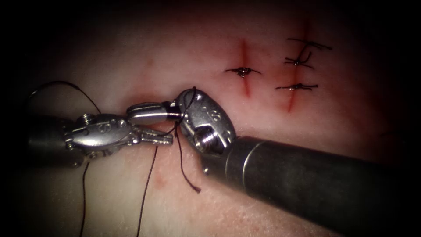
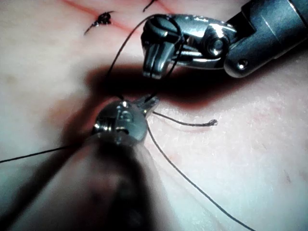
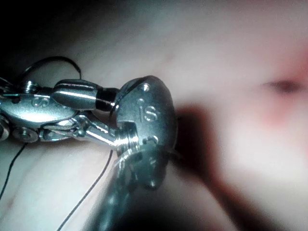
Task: Wound Closure
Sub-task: Loop the suture a single time around the right suture tool clockwise, then tighten the knot by pulling up with the right tool and down with the left tool.
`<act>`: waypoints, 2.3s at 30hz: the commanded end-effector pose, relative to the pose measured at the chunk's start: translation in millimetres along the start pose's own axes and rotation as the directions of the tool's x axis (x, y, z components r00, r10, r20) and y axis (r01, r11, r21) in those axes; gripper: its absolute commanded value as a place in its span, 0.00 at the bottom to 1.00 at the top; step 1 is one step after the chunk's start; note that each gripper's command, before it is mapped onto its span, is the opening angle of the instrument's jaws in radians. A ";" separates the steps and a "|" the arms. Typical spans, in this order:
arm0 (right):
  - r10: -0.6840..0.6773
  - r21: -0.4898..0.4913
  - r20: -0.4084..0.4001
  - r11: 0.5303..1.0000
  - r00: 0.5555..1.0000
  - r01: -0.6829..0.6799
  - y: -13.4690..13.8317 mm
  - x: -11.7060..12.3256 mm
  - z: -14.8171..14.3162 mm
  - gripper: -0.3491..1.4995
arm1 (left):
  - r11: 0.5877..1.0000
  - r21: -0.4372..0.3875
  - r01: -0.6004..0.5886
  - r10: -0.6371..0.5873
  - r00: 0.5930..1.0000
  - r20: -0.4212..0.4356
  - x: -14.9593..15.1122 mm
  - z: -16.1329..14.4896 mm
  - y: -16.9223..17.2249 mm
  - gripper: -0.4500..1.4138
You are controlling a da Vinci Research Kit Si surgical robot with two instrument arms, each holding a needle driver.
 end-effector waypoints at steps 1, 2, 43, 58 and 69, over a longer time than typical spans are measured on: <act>0.018 0.049 0.069 0.999 0.997 -0.021 0.3 -0.1 0.4 0.00 | 1.000 -0.003 -0.001 0.001 1.000 -0.001 -0.5 0.8 -0.5 0.00; 0.008 0.075 0.101 0.997 0.995 -0.015 0.1 0.0 0.3 0.00 | 1.000 -0.004 -0.001 0.001 1.000 -0.001 -0.4 0.8 -0.6 0.00; -0.744 0.757 0.549 0.636 0.380 0.150 -4.3 -3.5 -0.4 0.70 | 0.999 -0.050 -0.010 0.011 1.000 0.014 -0.5 0.9 -0.8 0.00; -0.773 0.777 0.555 0.613 0.307 0.141 -3.2 -4.6 0.1 0.00 | 0.999 -0.054 -0.004 0.005 1.000 0.020 -1.0 0.7 -0.2 0.00; -0.754 0.753 0.567 0.637 0.332 0.162 -2.7 -2.7 0.4 0.00 | 0.999 -0.044 -0.015 0.016 1.000 0.025 -1.6 0.8 1.5 0.00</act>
